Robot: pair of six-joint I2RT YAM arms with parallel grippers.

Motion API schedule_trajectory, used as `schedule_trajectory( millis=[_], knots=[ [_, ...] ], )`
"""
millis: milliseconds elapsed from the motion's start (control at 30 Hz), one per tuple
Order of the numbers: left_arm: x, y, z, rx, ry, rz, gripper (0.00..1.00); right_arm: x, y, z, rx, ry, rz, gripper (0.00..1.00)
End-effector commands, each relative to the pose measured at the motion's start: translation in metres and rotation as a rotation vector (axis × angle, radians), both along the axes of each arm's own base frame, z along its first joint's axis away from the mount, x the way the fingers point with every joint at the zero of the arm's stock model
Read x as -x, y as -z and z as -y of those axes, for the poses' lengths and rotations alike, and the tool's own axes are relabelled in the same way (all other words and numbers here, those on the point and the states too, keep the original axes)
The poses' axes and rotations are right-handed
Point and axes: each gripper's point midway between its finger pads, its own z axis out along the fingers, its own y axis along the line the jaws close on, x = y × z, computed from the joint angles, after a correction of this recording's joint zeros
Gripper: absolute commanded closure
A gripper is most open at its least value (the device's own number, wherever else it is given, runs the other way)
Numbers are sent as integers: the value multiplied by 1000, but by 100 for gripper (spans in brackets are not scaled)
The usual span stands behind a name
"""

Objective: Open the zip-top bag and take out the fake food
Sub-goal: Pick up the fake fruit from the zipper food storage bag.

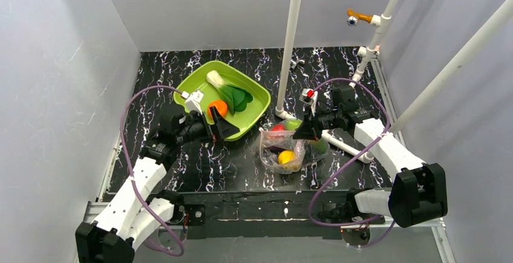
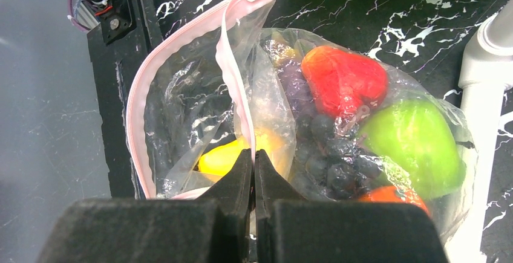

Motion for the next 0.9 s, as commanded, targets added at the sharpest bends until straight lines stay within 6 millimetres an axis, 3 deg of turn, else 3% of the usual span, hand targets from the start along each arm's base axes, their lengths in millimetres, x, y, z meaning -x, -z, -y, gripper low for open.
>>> schedule_trajectory(
  millis=[0,400,633,867],
  knots=[
    [16,-14,15,61,38,40,2,-4,-21,-1,-31,-16,66,99],
    [50,-34,73,105,189,145,4,-4,-20,-1,-31,-22,61,99],
    [64,-30,123,74,248,140,24,-2,-21,2,-35,-19,73,99],
    [48,1,156,-143,176,103,42,-2,-22,4,-39,-15,80,99]
  ],
)
